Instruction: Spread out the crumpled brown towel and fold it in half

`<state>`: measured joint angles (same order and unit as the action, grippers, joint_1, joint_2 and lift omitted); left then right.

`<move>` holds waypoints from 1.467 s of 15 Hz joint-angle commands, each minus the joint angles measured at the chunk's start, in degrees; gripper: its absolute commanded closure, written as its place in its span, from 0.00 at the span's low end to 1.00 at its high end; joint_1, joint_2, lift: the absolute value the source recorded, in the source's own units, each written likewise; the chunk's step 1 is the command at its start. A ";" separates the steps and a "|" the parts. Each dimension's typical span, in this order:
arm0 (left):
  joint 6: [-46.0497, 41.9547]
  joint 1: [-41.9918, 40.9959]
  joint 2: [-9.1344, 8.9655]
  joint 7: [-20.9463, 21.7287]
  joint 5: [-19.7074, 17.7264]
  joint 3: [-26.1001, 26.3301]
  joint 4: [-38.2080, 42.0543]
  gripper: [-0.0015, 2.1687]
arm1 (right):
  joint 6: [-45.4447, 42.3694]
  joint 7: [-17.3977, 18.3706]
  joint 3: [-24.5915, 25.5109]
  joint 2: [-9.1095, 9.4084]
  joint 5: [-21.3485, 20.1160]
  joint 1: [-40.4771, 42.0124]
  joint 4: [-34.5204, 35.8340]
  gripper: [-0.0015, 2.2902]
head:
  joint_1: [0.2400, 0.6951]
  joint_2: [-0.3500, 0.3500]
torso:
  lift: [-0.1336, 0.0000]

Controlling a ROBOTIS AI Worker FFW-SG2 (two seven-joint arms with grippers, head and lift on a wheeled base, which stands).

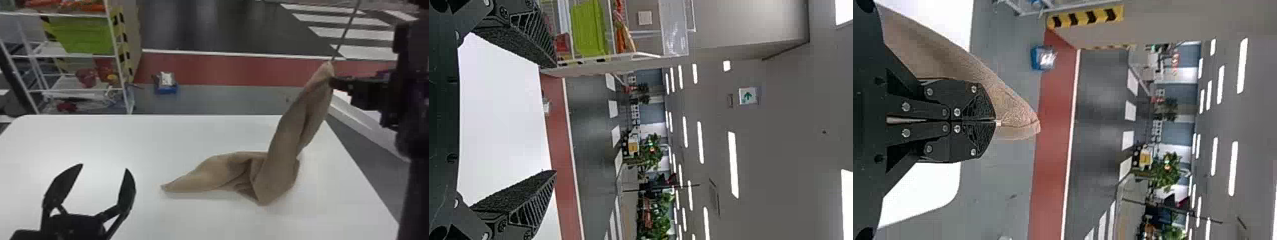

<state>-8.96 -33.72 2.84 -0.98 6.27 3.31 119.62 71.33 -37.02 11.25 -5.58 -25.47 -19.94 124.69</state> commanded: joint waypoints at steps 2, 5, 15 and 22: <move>0.83 0.06 0.41 1.07 0.41 1.00 -0.18 0.07 | -9.31 0.54 6.76 -1.01 -1.42 4.38 -2.69 0.59 | 0.88 0.25 | 0.07; 1.36 0.06 0.59 2.13 0.59 1.17 -0.44 0.07 | -9.31 1.51 12.92 -3.47 2.97 3.68 -6.21 0.59 | 0.91 0.12 | 0.07; 13.67 3.75 0.32 10.92 1.90 4.60 -3.51 0.07 | -11.07 5.55 12.65 -1.18 9.65 8.60 -10.69 0.59 | 1.00 0.00 | 0.07; 13.14 10.43 0.06 10.74 1.90 8.12 -11.16 0.09 | -23.55 5.29 17.75 -1.27 11.32 16.42 -13.77 0.59 | 1.00 0.00 | 0.07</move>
<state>3.98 -25.37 2.98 9.53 8.27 10.63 110.62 51.45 -31.78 26.48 -6.85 -15.52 -4.89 112.89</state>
